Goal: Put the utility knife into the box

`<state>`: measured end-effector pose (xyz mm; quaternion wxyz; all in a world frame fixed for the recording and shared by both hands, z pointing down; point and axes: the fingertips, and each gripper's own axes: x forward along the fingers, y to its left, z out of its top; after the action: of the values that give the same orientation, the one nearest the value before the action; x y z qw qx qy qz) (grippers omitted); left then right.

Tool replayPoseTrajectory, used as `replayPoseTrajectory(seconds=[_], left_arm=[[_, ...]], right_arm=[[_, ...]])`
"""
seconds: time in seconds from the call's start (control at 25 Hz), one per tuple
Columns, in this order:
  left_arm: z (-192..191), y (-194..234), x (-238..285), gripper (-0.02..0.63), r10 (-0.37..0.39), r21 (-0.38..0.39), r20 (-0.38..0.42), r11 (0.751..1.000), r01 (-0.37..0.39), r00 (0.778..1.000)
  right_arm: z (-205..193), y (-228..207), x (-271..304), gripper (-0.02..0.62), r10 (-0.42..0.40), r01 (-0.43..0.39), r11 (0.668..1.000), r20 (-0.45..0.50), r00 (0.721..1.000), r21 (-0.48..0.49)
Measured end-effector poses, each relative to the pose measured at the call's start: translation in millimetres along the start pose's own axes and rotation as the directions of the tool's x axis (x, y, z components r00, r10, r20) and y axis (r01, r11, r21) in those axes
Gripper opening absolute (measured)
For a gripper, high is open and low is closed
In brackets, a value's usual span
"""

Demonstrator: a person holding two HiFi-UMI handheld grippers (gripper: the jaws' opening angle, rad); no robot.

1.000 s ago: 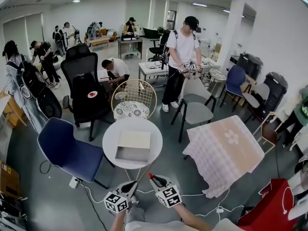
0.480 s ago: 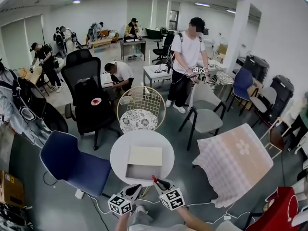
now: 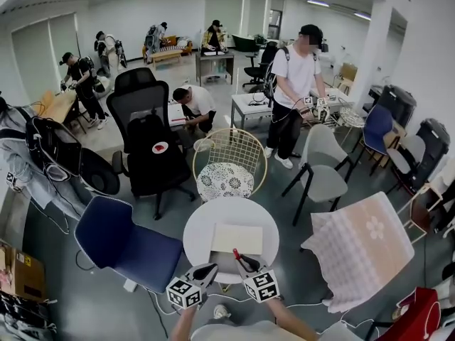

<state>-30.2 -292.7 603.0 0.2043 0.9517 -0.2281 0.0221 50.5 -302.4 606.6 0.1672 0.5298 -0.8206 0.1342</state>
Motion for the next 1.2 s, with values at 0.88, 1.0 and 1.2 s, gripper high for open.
replayPoseTrajectory(seconds=[0.88,1.0,1.2], left_arm=[[5.8,34.5,25.2,0.011,-0.008,-0.002,-0.037,1.000,0.008,0.999],[5.7,31.9,34.8,0.011,0.009,-0.004,-0.038,1.000,-0.009,0.999],[5.7,20.0,50.9,0.011,0.053,0.003,-0.034,0.999,-0.053,0.998]], right_arm=[[8.0,-26.8,33.1,0.081,-0.016,0.017,1.000,-0.013,1.000,0.014],[5.9,-37.4,30.7,0.081,-0.004,0.004,1.000,-0.017,1.000,0.018],[1.3,-53.4,19.9,0.081,0.038,-0.038,0.999,-0.018,0.999,0.015]])
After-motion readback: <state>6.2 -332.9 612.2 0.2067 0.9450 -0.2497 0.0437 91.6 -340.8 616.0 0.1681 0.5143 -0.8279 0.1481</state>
